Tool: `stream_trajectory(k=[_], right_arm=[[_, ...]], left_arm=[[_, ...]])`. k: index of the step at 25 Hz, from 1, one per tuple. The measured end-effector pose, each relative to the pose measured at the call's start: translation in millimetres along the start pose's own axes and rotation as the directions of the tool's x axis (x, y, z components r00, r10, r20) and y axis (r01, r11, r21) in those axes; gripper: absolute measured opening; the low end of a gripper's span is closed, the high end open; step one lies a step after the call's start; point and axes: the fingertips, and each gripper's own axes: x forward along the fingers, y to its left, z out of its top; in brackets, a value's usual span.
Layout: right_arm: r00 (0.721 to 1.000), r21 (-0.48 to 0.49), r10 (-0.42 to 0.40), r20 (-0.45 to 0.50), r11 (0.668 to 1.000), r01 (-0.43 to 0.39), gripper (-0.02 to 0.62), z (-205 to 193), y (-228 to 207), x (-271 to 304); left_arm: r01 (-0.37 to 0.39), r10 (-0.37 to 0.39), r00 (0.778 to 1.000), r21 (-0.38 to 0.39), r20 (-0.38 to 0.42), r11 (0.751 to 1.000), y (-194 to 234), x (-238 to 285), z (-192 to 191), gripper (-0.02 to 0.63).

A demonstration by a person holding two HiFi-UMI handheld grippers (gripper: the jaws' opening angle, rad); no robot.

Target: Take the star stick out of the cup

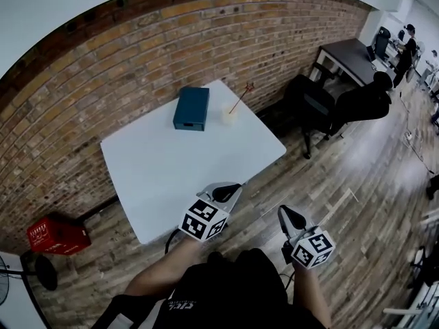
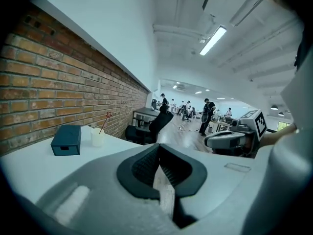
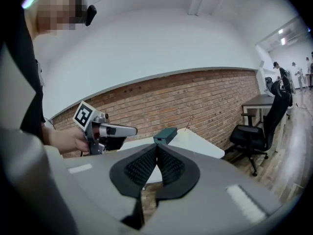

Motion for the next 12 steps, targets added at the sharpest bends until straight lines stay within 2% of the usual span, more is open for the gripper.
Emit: stream_trajectory(k=[3,6,12], right_arm=[[0.999,0.011,0.044,-0.008,0.999,-0.044,0.002,-1.8,-19.7,16.4],[0.998,0.037,0.061,-0.026,0.998,-0.06,0.002,-0.6,-59.0,32.5],[0.995,0.038,0.096,-0.029,0.995,-0.095,0.002,30.5,-135.9,58.6]], left_arm=[[-0.043,0.043,0.999,-0.032,-0.017,0.999,22.8,20.1,-0.4,0.003],[-0.067,0.066,0.998,-0.04,-0.016,0.997,35.8,52.5,14.1,0.003],[-0.129,0.129,0.992,-0.051,-0.006,0.99,66.1,113.9,52.0,0.003]])
